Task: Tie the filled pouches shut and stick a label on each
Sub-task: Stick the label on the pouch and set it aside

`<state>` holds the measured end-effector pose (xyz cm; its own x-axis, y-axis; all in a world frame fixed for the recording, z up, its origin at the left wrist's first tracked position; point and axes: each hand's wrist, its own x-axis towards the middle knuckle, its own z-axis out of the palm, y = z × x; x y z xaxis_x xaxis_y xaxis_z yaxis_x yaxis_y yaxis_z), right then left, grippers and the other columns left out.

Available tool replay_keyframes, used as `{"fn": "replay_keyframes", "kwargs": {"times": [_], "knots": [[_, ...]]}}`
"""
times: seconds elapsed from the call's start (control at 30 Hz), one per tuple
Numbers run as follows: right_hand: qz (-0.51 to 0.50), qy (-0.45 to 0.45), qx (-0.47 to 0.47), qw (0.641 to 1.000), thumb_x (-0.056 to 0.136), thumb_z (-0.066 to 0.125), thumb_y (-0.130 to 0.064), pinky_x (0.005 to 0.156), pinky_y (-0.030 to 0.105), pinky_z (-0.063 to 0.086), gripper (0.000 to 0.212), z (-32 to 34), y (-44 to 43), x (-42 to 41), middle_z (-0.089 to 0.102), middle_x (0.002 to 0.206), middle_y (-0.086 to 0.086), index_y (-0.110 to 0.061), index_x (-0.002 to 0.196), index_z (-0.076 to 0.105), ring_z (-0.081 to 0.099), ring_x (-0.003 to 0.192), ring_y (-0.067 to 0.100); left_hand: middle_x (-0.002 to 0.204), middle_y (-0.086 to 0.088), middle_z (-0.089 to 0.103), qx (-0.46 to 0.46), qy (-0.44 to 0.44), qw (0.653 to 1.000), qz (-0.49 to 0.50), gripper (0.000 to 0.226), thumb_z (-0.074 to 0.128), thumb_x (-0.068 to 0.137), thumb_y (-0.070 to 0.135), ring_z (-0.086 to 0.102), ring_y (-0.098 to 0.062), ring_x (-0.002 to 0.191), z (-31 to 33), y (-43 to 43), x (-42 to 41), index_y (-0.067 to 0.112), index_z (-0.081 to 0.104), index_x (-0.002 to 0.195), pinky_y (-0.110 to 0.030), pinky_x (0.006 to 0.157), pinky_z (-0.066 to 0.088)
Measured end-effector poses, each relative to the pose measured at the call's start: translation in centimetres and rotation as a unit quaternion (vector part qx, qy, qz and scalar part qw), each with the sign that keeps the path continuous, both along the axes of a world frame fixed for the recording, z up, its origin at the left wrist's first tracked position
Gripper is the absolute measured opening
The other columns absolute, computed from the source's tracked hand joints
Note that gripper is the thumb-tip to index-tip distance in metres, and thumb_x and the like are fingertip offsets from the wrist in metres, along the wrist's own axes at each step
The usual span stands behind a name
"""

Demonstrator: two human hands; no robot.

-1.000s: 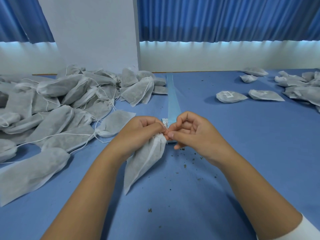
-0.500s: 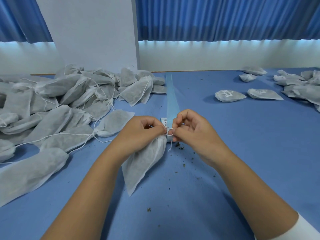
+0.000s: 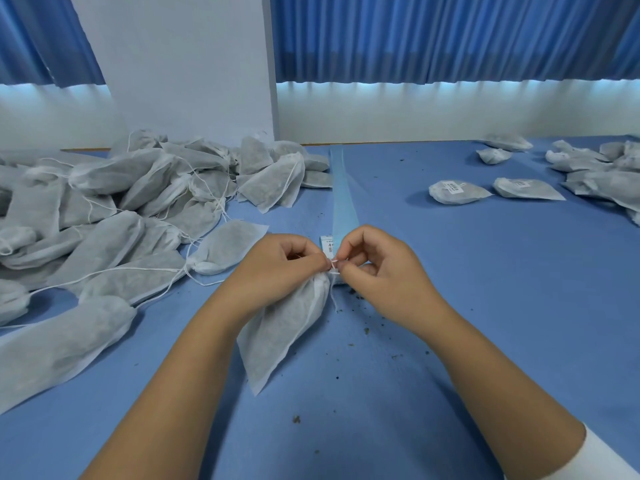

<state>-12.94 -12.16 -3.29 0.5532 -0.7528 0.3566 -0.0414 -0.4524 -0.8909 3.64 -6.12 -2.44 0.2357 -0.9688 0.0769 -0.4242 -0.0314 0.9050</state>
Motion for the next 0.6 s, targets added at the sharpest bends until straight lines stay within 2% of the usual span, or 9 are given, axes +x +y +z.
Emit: {"fn": "replay_keyframes", "kwargs": {"times": [0.1,0.17,0.27,0.43,0.6], "knots": [[0.036,-0.010,0.046,0.998,0.085,0.064,0.005,0.065,0.017,0.044,0.021,0.3,-0.2,-0.1,0.061,0.077,-0.004,-0.015,0.081,0.058,0.055,0.067,0.006,0.065,0.006,0.058,0.008,0.005,1.000,0.003,0.013,0.069,0.082,0.027,0.044,-0.003,0.057,0.2,0.1,-0.1,0.021,0.074,0.072,-0.009,0.052,0.035],[0.056,-0.028,0.082,0.995,0.086,0.066,0.003,0.064,0.018,0.046,0.019,0.4,-0.3,-0.3,0.062,0.077,-0.003,-0.013,0.083,0.058,0.057,0.067,0.006,0.071,-0.001,0.061,0.019,0.015,1.000,-0.001,0.015,0.070,0.077,0.035,0.048,-0.006,0.066,0.5,0.3,-0.3,0.021,0.074,0.074,-0.017,0.063,0.038],[0.070,-0.043,0.102,0.991,0.086,0.067,0.004,0.062,0.019,0.047,0.019,0.4,-0.1,-0.4,0.063,0.076,-0.005,-0.013,0.084,0.057,0.057,0.063,0.006,0.080,-0.008,0.066,0.026,0.046,0.999,-0.011,0.037,0.069,0.060,0.048,0.053,-0.011,0.078,0.8,0.6,-0.7,0.016,0.075,0.078,-0.028,0.077,0.038],[0.044,-0.050,0.100,0.993,0.083,0.071,0.000,0.062,0.026,0.048,0.021,0.5,0.0,-0.3,0.062,0.072,0.000,-0.014,0.079,0.057,0.058,0.058,0.012,0.074,-0.001,0.062,0.024,0.090,0.996,-0.009,0.028,0.066,0.066,0.034,0.054,-0.011,0.074,1.1,0.6,-0.8,0.010,0.073,0.077,-0.029,0.077,0.040],[-0.022,-0.026,0.023,0.999,0.081,0.076,-0.009,0.067,0.030,0.053,0.016,0.3,0.1,-0.1,0.065,0.073,-0.014,-0.020,0.075,0.066,0.061,0.064,0.008,0.075,-0.004,0.062,0.012,0.116,0.993,0.007,0.030,0.068,0.066,0.034,0.055,-0.012,0.073,1.2,0.6,-0.7,0.007,0.072,0.078,-0.028,0.074,0.041]]}}
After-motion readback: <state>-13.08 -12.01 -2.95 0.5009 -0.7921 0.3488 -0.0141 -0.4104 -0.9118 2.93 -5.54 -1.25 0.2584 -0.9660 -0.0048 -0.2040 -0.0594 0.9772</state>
